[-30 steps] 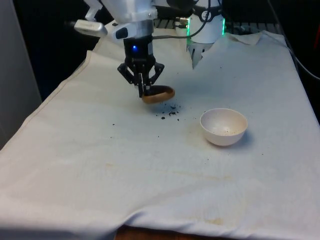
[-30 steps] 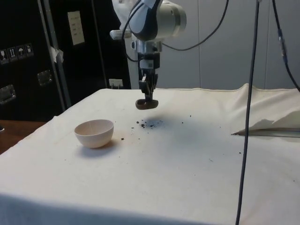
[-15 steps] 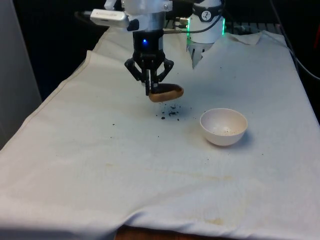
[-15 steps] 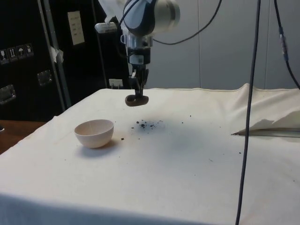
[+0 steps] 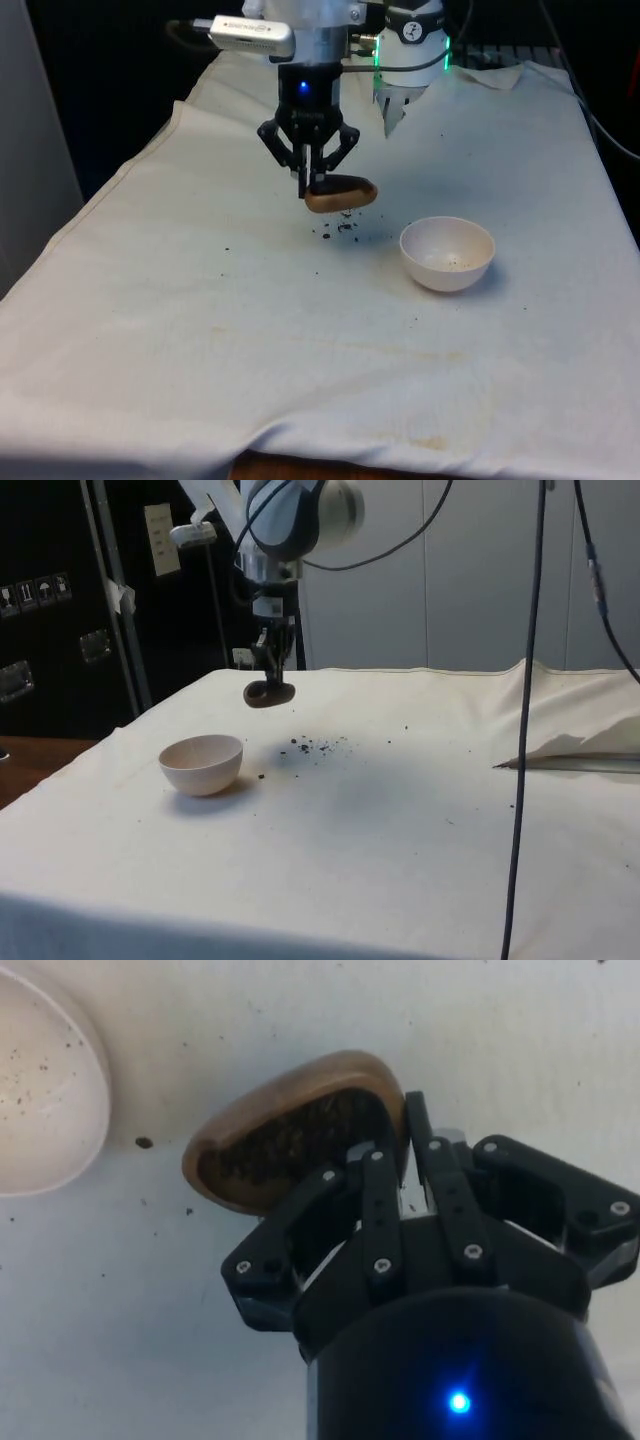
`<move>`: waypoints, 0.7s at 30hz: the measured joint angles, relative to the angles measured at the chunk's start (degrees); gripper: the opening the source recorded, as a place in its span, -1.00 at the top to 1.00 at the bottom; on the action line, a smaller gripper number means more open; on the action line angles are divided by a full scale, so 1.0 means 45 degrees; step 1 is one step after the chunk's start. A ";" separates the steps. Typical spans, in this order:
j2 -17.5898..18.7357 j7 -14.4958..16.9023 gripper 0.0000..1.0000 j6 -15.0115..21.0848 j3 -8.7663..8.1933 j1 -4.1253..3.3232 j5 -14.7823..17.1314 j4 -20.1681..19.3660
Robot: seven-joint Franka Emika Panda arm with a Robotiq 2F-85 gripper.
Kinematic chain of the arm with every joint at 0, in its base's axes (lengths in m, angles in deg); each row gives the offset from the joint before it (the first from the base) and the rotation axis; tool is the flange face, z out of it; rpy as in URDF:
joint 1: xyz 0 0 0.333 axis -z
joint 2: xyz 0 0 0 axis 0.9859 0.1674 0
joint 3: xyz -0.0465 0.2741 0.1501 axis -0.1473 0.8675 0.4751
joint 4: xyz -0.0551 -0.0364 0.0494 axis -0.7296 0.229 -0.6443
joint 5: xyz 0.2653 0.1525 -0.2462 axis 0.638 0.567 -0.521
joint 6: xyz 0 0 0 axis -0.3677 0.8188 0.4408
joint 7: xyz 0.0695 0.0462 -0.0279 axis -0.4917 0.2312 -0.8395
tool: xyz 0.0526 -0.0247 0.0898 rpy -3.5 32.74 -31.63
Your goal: Pour the coffee beans from the cup into the bowl.
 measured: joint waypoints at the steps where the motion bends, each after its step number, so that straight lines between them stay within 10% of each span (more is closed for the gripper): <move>1: 0.0038 -0.0115 1.00 0.0000 0.0025 -0.0013 -0.0102 0.0064; 21: 0.0522 -0.2317 1.00 -0.0688 0.0407 -0.0242 -0.2406 0.1375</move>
